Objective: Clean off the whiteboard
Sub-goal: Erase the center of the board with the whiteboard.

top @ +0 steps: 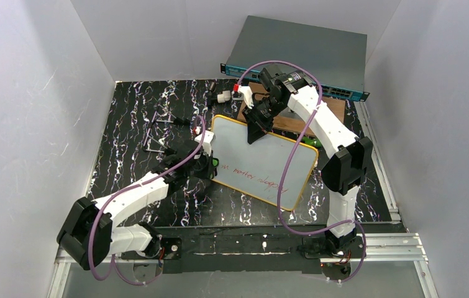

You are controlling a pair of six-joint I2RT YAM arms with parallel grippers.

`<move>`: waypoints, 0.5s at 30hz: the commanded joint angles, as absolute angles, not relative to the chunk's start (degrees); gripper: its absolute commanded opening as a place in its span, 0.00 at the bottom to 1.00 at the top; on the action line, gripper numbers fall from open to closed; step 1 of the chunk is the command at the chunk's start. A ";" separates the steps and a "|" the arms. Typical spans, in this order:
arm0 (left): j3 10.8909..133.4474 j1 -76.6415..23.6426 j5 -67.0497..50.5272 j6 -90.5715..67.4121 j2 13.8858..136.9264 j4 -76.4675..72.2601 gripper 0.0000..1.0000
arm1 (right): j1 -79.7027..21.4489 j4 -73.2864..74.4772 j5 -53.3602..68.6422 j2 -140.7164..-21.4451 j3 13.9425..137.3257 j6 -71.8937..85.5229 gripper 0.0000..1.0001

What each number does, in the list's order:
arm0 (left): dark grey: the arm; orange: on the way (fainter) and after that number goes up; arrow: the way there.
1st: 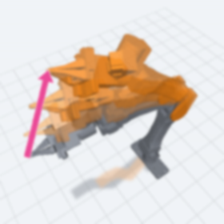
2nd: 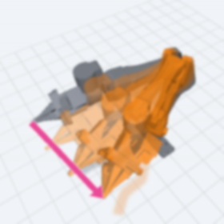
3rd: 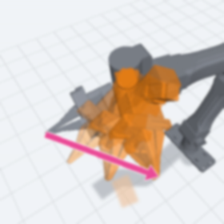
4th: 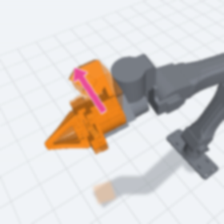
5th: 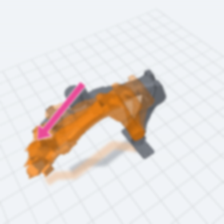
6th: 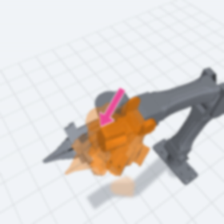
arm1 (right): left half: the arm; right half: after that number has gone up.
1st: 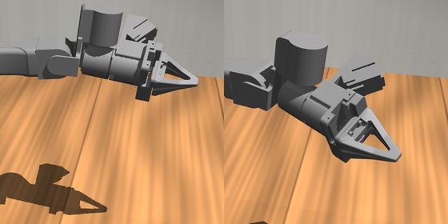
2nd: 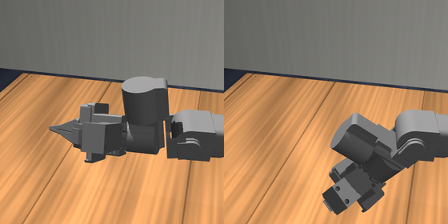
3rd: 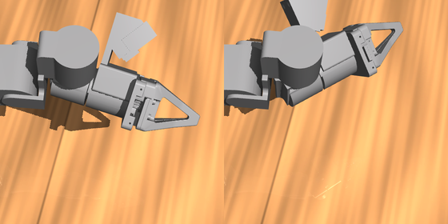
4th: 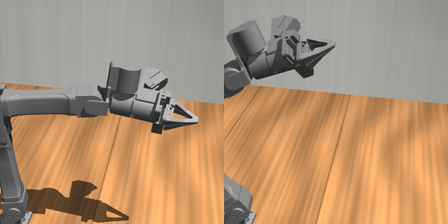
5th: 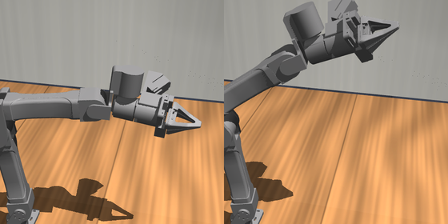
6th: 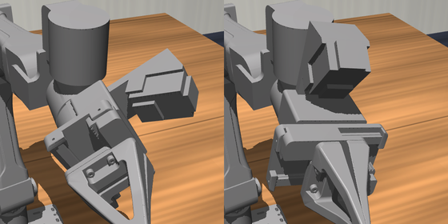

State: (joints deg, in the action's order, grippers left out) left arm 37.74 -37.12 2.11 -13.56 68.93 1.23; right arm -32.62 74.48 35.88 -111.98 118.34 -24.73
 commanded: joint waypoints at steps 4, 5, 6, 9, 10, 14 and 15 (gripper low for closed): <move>31.85 -36.83 -5.10 -17.44 70.64 -2.93 0.00 | -34.46 77.22 41.22 -109.86 117.90 -27.33 0.01; 31.17 -36.95 -5.43 -17.82 71.16 -3.29 0.00 | -34.48 77.21 41.26 -109.86 117.90 -27.33 0.01; 30.97 -37.06 -5.79 -18.03 71.69 -3.71 0.00 | -34.50 77.22 41.30 -109.94 117.92 -27.32 0.01; 31.87 -37.35 -6.72 -18.20 73.13 -4.30 0.00 | -34.58 77.18 41.30 -109.88 117.94 -27.28 0.01; 32.39 -37.43 -6.93 -18.05 73.47 -4.35 0.00 | -34.62 77.24 41.30 -109.90 117.82 -27.30 0.01; 35.07 -37.93 -6.56 -16.83 73.21 -4.17 0.00 | -34.72 77.22 41.61 -109.90 117.71 -27.29 0.01; 35.88 -37.89 -6.03 -16.56 72.88 -4.04 0.00 | -34.78 77.20 41.60 -109.87 117.77 -27.28 0.01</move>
